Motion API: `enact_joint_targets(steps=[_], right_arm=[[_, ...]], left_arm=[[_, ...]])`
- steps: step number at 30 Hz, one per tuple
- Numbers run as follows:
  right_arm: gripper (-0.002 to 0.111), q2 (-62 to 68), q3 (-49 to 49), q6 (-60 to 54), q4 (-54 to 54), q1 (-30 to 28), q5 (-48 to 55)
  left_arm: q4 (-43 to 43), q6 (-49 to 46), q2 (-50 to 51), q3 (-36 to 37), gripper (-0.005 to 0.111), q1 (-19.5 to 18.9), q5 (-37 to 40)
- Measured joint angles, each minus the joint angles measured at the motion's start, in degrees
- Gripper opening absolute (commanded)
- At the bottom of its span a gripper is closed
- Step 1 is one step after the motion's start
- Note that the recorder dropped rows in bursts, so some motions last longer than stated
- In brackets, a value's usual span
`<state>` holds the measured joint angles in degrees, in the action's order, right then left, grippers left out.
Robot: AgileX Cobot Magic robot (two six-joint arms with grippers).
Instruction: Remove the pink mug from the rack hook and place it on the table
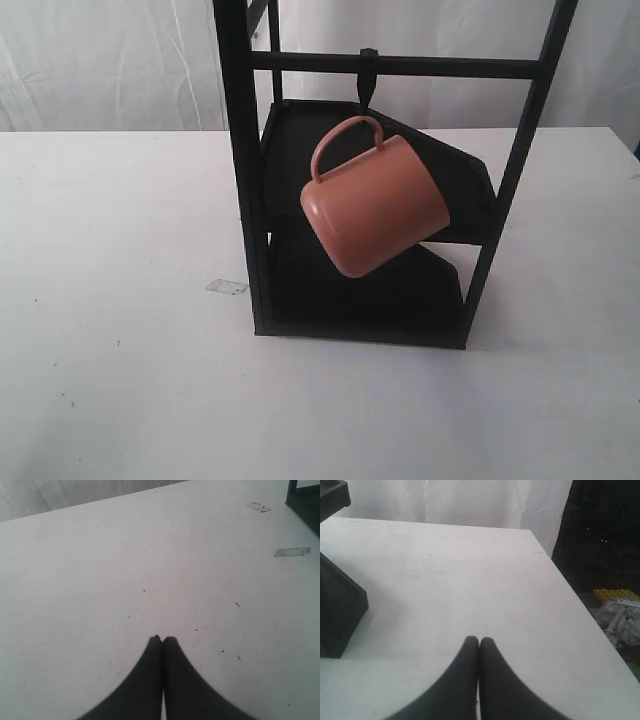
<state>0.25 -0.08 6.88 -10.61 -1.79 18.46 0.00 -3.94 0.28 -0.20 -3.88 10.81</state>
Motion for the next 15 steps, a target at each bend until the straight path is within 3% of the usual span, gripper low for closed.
enact_joint_targets(steps=[11, 15], right_arm=[[0.0, 0.0, 0.0, 0.0, -1.09, 0.0, -1.35], [0.0, 0.0, 0.0, 4.29, 6.05, 0.0, -4.64]], left_arm=[[0.0, 0.0, 0.0, 0.0, 0.0, 0.0, 0.0], [0.0, 0.0, 0.0, 0.0, 0.0, 0.0, 0.0]])
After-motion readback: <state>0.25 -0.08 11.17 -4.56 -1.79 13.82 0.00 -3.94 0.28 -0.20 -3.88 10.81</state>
